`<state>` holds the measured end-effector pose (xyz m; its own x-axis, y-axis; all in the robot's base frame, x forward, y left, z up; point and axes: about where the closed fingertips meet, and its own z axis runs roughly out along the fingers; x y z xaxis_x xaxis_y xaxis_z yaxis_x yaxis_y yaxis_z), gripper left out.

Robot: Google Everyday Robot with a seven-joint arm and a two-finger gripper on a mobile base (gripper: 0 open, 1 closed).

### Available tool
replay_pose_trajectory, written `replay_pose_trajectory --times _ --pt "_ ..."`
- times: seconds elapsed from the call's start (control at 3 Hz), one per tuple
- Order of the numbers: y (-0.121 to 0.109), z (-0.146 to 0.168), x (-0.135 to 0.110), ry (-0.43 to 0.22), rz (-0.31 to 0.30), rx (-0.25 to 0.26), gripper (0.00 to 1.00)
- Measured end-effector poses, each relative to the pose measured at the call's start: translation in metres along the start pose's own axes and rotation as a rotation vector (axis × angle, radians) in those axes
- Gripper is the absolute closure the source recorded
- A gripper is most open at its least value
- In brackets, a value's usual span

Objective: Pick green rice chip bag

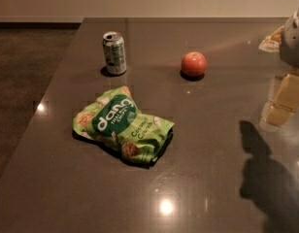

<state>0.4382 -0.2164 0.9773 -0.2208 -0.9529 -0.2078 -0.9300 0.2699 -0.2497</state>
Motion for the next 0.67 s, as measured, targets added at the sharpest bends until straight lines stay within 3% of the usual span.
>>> replay_pose_trajectory --times 0.33,0.67 --pt "0.0000 -0.0001 0.0000 0.000 0.000 0.000 0.00" --pt "-0.0035 -0.0055 -0.0086 -0.040 0.007 -0.027 0.00"
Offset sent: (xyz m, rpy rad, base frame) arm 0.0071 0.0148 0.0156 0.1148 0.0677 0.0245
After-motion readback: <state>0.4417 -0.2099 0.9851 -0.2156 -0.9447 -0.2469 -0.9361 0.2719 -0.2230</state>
